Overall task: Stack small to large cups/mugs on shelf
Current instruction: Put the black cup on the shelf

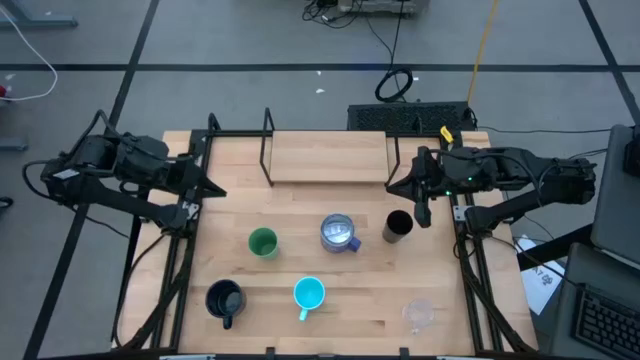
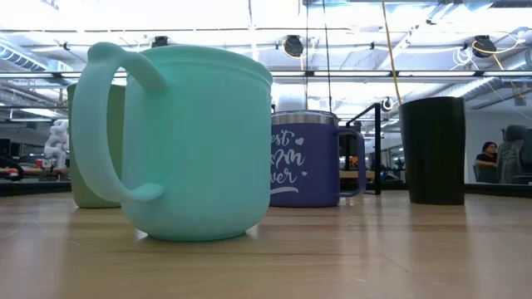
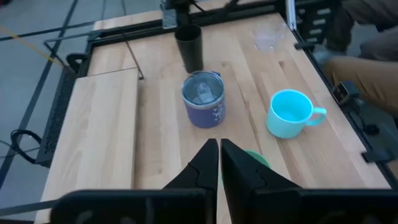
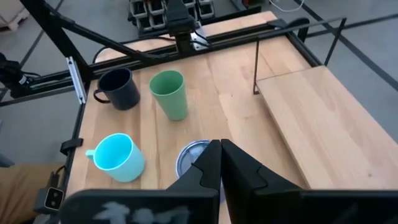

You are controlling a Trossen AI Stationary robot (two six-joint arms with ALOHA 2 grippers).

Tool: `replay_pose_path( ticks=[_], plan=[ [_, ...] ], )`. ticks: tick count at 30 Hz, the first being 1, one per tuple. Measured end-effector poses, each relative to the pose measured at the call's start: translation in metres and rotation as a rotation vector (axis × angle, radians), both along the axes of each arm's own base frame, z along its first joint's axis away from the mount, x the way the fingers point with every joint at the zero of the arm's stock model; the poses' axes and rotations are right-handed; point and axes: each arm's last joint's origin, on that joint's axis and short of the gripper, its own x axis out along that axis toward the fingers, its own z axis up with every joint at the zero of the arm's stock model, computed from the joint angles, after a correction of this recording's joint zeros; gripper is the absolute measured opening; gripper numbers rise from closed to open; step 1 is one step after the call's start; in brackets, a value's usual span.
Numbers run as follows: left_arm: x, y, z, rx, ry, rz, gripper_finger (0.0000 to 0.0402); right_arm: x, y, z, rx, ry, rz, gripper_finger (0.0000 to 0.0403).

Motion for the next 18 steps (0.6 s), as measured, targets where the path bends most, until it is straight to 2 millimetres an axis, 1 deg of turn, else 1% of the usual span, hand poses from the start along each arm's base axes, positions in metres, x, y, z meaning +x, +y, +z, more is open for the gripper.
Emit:
replay_pose_path(
  ticks=[7,13,18],
  plan=[
    [0.016,-0.009,-0.01,0.029,0.064,-0.064,0.0021,0.008,0.005,-0.004,0.018,0.022,0.007,0.0],
    [0.035,-0.019,-0.018,0.057,0.125,-0.097,0.0022,0.015,0.016,-0.009,0.027,0.047,0.048,0.0],
    [0.045,-0.03,-0.023,0.063,0.166,-0.144,0.0022,0.021,0.026,-0.014,0.018,0.071,0.074,0.0]
  ],
)
